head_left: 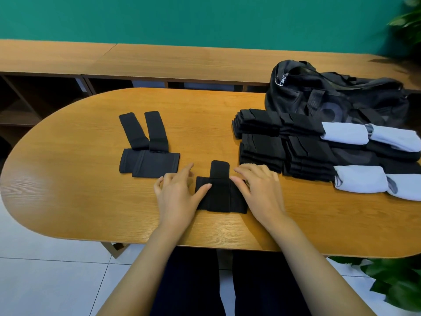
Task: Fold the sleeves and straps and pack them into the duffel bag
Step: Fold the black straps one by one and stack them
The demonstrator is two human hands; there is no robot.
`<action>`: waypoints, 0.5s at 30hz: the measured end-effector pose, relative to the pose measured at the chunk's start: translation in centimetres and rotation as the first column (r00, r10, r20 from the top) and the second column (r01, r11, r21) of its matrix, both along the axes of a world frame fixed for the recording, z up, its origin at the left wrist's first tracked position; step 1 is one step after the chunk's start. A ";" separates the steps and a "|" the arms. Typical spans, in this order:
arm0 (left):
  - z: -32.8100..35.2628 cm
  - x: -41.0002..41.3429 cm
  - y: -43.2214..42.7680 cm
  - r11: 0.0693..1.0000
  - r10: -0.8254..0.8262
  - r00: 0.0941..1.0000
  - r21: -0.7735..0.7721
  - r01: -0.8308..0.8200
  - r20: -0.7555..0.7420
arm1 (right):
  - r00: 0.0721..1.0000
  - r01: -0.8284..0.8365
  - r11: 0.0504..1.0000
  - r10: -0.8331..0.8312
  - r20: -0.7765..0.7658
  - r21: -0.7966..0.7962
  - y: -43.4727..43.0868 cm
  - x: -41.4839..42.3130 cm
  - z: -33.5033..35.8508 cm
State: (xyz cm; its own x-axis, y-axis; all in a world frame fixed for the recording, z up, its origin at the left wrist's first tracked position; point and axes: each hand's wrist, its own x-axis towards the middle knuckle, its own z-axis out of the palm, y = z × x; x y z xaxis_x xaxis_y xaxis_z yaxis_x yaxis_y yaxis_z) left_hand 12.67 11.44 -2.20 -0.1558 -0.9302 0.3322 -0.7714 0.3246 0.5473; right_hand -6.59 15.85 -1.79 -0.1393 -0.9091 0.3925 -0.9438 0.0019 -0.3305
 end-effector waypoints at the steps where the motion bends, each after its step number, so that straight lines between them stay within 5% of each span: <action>1: -0.1 0.3 -0.1 0.999 -0.033 0.999 -0.028 0.033 0.022 | 1.000 -0.018 1.000 0.018 -0.020 0.013 0.4 0.0 0.0; 8: -0.9 1.6 -0.8 0.898 -0.437 0.896 0.102 0.428 0.085 | 0.969 -0.207 0.912 0.242 -0.057 0.353 2.8 0.1 -0.7; 15: -1.6 2.4 -0.3 0.850 -0.513 0.851 0.199 0.487 0.111 | 0.959 -0.249 0.866 0.282 -0.011 0.433 3.0 -0.6 -1.4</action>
State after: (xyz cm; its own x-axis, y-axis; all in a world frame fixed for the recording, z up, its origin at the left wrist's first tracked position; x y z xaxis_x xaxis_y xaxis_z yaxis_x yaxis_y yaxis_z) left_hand 15.05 11.11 -3.82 -0.6510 -0.7494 0.1208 -0.6061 0.6090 0.5116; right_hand -7.18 18.82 -3.24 0.1448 -0.9887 -0.0380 -0.9495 -0.1280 -0.2866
